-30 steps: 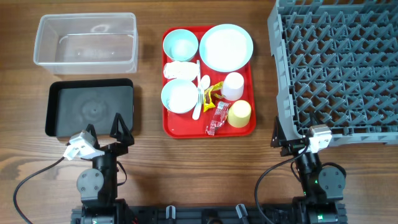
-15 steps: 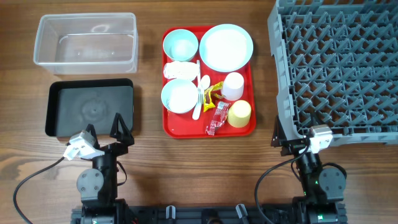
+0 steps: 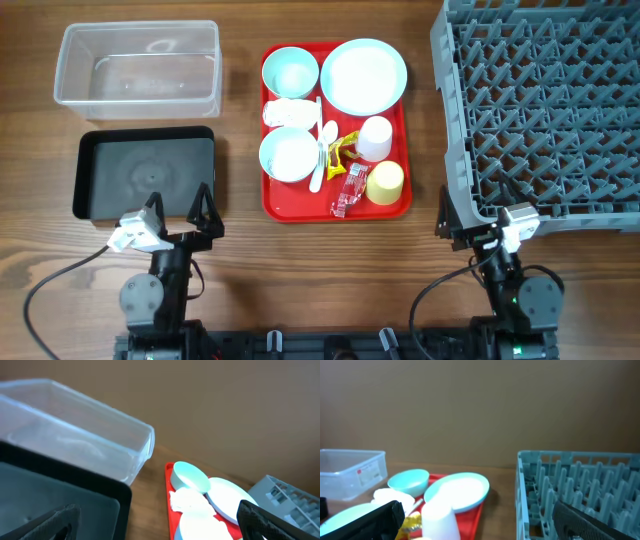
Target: Sort waste into correct bins and load items into the dishwasher rack
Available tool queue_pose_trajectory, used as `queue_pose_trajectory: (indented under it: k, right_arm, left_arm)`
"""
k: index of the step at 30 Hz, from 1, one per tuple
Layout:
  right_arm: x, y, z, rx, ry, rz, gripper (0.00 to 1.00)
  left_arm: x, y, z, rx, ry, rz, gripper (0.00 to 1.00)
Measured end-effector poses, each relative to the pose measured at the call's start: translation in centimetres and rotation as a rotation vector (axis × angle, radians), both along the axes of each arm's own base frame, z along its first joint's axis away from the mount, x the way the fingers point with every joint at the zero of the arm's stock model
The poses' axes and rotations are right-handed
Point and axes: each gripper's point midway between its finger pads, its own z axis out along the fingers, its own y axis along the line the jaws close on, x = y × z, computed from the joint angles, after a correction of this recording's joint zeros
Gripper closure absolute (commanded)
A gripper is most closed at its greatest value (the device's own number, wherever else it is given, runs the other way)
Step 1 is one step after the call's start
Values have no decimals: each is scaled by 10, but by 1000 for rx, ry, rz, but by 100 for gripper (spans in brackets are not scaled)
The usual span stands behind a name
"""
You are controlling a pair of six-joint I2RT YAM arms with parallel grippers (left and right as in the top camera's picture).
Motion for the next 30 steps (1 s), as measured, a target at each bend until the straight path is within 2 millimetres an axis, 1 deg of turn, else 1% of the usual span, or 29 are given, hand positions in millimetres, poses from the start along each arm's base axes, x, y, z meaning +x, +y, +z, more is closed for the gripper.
queue_pose_trajectory:
  k: [1,4,6,8,10,11,14,16,17,18,20,21,22,23,25,26,27,28,29,30]
  right_arm:
    - [-2,0,11,0,-18,3,1]
    - [-6,1,57,-8,-74,7,0]
    - [-4,5,88,-32,-86,23,0]
    - [7,11,115,-59,-69,53,0]
    - [20,18,127,-74,-2,96,0]
    - [35,24,137,-79,53,130,0]
    - [62,34,133,-79,273,193,0]
    - [76,38,129,-71,419,221,0]
    - [82,40,125,-67,511,235,0]
    - [85,41,123,-62,564,240,0]
    - [96,43,127,-55,664,254,0]
    - [103,44,129,-52,695,258,0]
    - [106,44,130,-51,710,259,0]
    - [112,44,128,-49,727,259,0]
    - [119,45,123,-46,748,263,0]
    - [122,46,118,-43,762,266,0]
    - [127,46,112,-34,778,265,0]
    - [129,47,108,-23,793,263,0]
    - [134,47,100,-1,824,260,0]
    - [137,47,95,11,842,257,0]
  left_arm:
    - [-2,-1,12,27,-8,-4,0]
    - [-5,-2,51,89,-28,-9,0]
    - [-3,-2,71,117,2,-13,0]
    - [3,-2,85,132,61,-20,0]
    - [14,-1,100,137,117,-24,0]
    - [23,-1,113,136,162,-28,0]
    - [44,1,129,130,285,-38,0]
    - [62,0,140,125,388,-54,0]
    - [75,-1,149,123,441,-74,0]
    - [86,-3,150,123,489,-92,0]
    - [107,-11,150,139,609,-152,0]
    - [127,-19,153,158,651,-193,0]
    - [141,-27,152,175,675,-227,0]
    - [154,-36,148,193,702,-260,0]
    - [178,-60,134,241,751,-340,0]
    - [188,-73,125,263,767,-375,0]
    - [200,-90,111,291,783,-422,0]
    - [204,-102,96,308,811,-454,0]
    - [208,-114,78,324,847,-489,0]
    - [212,-130,52,342,899,-529,0]
